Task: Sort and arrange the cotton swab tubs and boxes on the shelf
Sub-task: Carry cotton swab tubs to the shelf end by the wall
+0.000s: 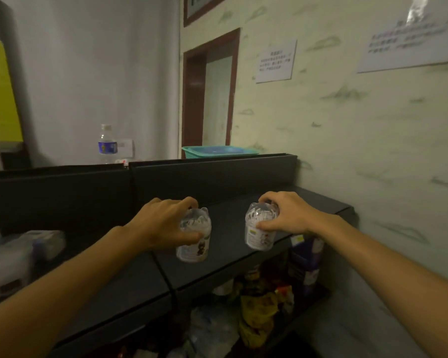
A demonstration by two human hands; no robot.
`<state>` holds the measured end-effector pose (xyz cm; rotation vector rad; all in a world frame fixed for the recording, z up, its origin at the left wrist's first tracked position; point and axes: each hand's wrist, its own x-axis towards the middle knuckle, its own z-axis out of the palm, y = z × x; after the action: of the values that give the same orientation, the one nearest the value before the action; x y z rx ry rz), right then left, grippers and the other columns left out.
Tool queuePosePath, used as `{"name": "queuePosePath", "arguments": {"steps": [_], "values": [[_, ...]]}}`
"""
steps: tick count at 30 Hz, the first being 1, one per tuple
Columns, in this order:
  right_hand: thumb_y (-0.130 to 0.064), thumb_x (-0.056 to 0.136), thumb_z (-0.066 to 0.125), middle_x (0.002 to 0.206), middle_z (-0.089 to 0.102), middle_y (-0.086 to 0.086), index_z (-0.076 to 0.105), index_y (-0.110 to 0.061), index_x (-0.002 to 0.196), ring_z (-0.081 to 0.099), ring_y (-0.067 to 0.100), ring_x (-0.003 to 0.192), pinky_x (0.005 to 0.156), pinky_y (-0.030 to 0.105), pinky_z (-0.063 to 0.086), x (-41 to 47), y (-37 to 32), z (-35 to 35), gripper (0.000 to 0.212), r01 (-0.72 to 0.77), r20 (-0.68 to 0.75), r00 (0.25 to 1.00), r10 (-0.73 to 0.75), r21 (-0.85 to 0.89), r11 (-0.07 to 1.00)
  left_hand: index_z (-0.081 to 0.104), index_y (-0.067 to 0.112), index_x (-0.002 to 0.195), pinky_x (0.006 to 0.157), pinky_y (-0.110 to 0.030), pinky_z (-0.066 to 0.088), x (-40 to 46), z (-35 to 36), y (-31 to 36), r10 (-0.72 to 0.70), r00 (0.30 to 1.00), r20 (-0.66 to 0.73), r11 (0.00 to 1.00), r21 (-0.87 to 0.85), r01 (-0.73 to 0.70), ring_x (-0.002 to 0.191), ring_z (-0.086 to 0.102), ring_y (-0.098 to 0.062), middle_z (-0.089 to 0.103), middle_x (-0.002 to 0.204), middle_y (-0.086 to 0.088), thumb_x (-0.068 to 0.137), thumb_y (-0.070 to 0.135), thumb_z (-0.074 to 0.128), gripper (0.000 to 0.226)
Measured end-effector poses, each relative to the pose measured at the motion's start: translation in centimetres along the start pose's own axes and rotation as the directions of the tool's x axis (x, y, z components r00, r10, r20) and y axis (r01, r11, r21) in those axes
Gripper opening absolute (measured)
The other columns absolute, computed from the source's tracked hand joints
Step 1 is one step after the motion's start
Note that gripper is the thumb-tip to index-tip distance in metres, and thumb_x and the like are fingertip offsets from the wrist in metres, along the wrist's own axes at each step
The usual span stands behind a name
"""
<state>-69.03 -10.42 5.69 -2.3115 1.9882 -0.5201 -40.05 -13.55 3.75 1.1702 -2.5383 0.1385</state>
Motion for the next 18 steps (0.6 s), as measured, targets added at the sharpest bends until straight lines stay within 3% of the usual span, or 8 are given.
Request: {"name": "queuePosePath", "arguments": {"steps": [4,13,18], "values": [[-0.048,0.073,0.073,0.122,0.054,0.004,0.049,-0.025,0.130,0.055,0.022,0.105,0.087,0.042,0.052,0.1,4.2,-1.9,0.066,-0.038,-0.042,0.999,0.034,-0.117,0.992,0.034,0.030,0.131,0.089,-0.027,0.041,4.2,1.0,2.6,0.056,0.998,0.001,0.998,0.017,-0.056,0.104,0.056,-0.011,0.055,0.122,0.007,0.082,0.059,0.057,0.062],[-0.050,0.076,0.070,0.134,0.048,0.005,0.042,-0.026,0.137,0.050,0.026,0.118,0.094,0.040,0.046,2.9,12.7,-2.2,0.071,-0.082,0.045,0.994,0.099,-0.294,0.952,0.032,0.031,0.132,0.075,-0.019,0.041,14.5,6.2,5.0,0.138,0.990,-0.001,0.990,0.013,-0.138,0.102,0.056,-0.010,0.054,0.124,0.006,0.081,0.060,0.057,0.064],[-0.050,0.073,0.070,0.130,0.054,0.007,0.045,-0.025,0.135,0.055,0.026,0.112,0.092,0.040,0.048,6.6,18.5,-3.3,0.071,-0.114,0.034,0.991,0.131,-0.316,0.942,0.031,0.032,0.133,0.073,-0.021,0.045,21.9,10.1,5.0,0.153,0.988,0.031,0.987,0.037,-0.155,0.103,0.056,-0.011,0.053,0.126,0.005,0.080,0.061,0.058,0.065]]}}
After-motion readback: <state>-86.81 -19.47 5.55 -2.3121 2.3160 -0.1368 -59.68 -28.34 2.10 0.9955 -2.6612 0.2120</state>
